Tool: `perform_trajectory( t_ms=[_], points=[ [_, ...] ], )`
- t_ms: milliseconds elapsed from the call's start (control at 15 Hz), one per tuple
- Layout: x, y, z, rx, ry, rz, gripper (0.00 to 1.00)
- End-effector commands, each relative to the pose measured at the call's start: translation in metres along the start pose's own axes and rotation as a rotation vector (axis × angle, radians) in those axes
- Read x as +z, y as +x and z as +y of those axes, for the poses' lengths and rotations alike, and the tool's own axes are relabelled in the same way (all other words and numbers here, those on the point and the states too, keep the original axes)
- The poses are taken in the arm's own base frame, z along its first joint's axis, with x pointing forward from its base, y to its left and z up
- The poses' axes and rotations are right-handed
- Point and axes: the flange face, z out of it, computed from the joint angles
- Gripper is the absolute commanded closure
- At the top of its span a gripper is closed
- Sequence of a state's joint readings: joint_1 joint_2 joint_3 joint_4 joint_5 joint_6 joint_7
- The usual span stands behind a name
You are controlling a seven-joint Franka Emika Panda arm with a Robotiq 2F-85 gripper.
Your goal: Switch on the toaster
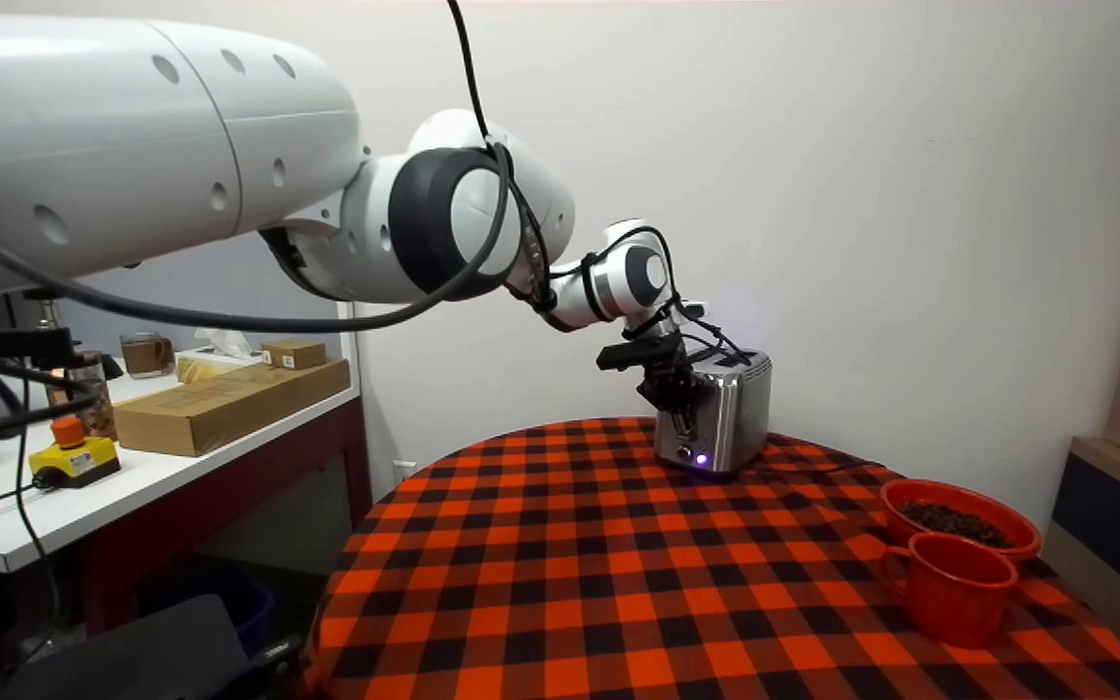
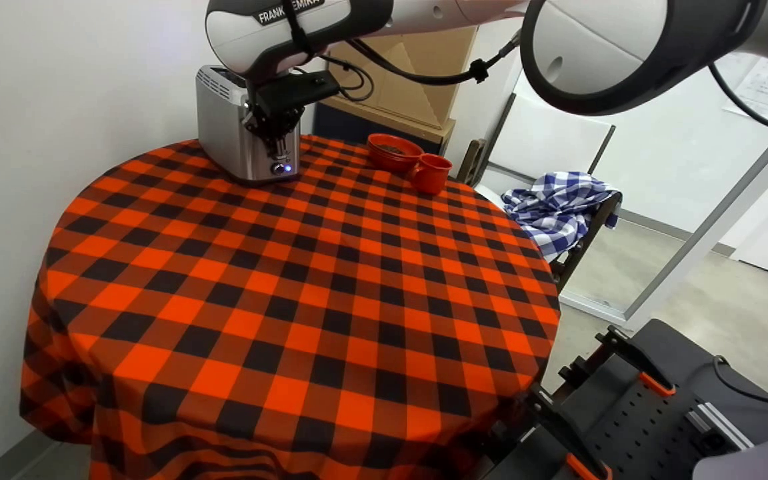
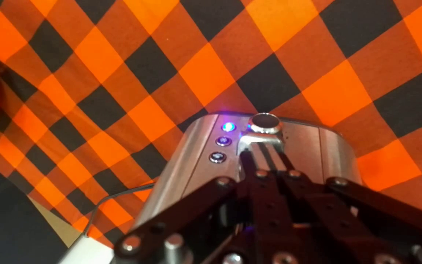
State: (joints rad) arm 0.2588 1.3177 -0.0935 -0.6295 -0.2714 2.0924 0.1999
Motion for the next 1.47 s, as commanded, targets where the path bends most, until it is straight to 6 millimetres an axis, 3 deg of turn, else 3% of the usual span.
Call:
perform_trajectory(
  t_ms=[0, 67, 267, 800, 933, 1400],
  points=[
    [0.012, -0.005, -0.001, -0.007, -0.003, -0.041, 0.98],
    [0.007, -0.004, 0.003, -0.012, 0.005, -0.046, 0.73],
    [-0.016, 0.002, 0.026, 0.031, 0.077, -0.083, 0.64],
    [-0.076, 0.002, 0.084, 0.087, 0.197, -0.213, 0.05],
    [-0.09, 0.001, 0.089, 0.07, 0.19, -0.229, 0.0],
    [-0.142, 0.009, 0.096, -0.086, 0.182, -0.164, 0.0]
  ],
)
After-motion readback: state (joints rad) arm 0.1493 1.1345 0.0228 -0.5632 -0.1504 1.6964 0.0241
